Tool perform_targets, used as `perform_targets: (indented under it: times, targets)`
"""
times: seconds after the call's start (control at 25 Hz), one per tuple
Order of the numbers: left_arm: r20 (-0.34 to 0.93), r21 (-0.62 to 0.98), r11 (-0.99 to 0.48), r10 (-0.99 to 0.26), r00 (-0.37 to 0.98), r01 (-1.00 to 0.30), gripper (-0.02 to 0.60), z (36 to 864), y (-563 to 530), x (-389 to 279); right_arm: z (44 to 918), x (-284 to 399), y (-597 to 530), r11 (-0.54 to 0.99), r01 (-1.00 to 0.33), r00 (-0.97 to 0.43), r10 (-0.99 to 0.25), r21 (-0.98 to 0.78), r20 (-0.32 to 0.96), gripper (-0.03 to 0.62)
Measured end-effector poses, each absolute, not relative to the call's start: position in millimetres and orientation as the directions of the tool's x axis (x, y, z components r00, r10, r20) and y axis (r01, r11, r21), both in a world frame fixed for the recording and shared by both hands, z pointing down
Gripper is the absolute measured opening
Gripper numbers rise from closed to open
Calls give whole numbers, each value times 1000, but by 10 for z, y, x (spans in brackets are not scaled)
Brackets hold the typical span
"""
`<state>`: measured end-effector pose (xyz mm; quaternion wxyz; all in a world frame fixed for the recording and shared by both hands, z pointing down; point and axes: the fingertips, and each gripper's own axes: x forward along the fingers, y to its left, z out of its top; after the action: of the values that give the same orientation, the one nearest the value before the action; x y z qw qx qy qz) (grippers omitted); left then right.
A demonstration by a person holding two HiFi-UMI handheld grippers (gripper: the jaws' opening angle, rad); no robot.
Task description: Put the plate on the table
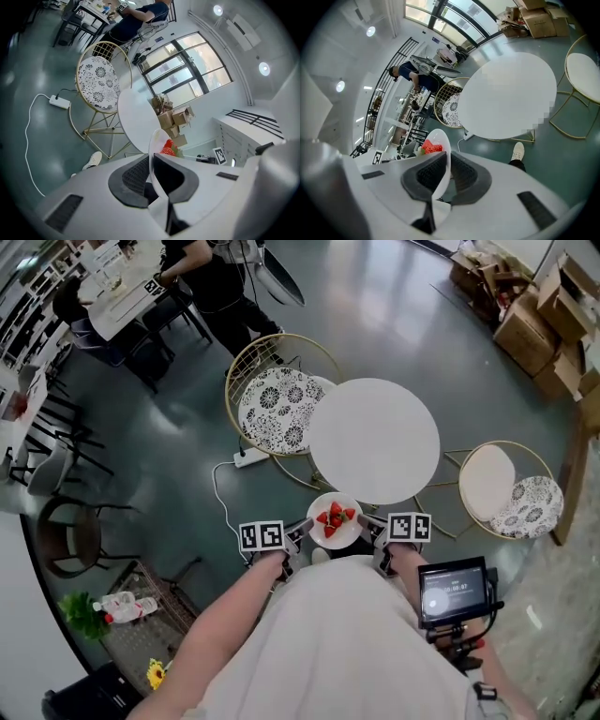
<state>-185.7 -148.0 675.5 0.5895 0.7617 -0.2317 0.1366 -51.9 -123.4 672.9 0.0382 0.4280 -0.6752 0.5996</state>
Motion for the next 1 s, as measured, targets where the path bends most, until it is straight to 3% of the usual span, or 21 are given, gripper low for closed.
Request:
perform_targets:
  times: [0.36,1.0]
  targets:
    - [522,812,-174,-212,827,-557,20,6837,-2089,-1783,6812,-436,-1908,-62,-620,-661,-497,-782,563,29]
    - [630,752,-167,-104,770,-638,20,7323,-2555,-1453,7357,-130,-2314,-142,-627,-676,-388,-766,626,30]
